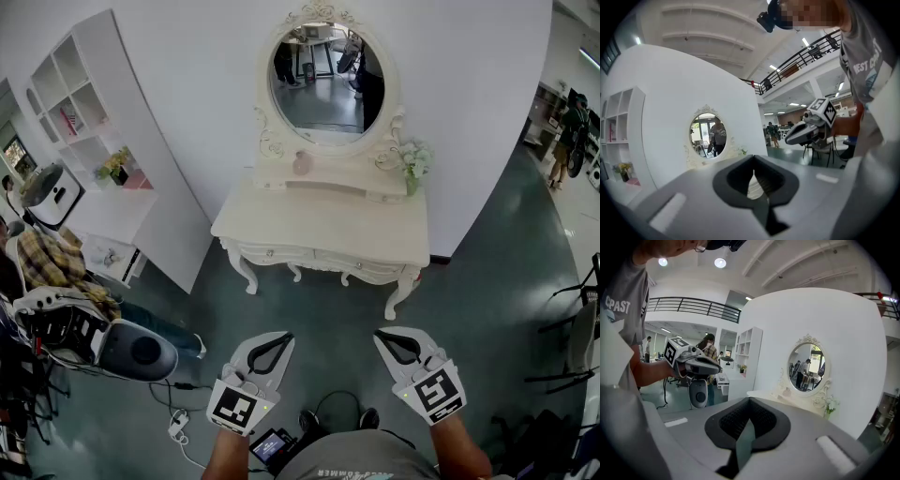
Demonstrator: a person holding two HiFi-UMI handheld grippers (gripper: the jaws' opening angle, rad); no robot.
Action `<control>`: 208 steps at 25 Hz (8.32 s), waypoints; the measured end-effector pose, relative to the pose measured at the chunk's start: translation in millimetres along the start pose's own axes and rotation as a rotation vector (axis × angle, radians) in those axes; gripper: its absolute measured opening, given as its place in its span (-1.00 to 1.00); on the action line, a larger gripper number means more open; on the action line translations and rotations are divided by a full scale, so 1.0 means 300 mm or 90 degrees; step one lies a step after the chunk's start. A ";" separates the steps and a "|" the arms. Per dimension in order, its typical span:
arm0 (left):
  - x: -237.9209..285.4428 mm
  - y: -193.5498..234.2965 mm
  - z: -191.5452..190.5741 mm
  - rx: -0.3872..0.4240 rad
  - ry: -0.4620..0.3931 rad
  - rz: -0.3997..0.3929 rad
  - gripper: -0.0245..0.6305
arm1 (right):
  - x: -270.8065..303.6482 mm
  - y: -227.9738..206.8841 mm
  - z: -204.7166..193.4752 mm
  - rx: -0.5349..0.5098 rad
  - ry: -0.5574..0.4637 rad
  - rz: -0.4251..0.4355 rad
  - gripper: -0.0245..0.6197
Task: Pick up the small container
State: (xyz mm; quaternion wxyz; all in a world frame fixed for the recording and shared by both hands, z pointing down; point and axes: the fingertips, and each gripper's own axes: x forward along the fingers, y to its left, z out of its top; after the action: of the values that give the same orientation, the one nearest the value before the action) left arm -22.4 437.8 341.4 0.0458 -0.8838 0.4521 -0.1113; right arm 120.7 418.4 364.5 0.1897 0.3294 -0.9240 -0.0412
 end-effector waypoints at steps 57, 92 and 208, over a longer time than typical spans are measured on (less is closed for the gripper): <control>0.145 0.259 -0.071 -0.005 0.017 0.019 -0.92 | 0.295 -0.190 0.004 0.052 -0.014 0.015 -0.92; 0.670 0.592 -0.057 0.001 0.036 0.010 -0.92 | 0.635 -0.699 -0.046 0.094 0.000 0.008 -0.92; 1.920 1.724 -0.721 -0.115 0.175 -0.053 -0.92 | 1.822 -1.361 -0.322 0.244 0.214 0.056 -0.92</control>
State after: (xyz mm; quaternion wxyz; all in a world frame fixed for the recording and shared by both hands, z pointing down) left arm -155.6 -327.8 546.9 -0.1007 -0.8789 0.4251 -0.1917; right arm 10.7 -236.4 548.6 0.2763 0.3214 -0.8838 0.1980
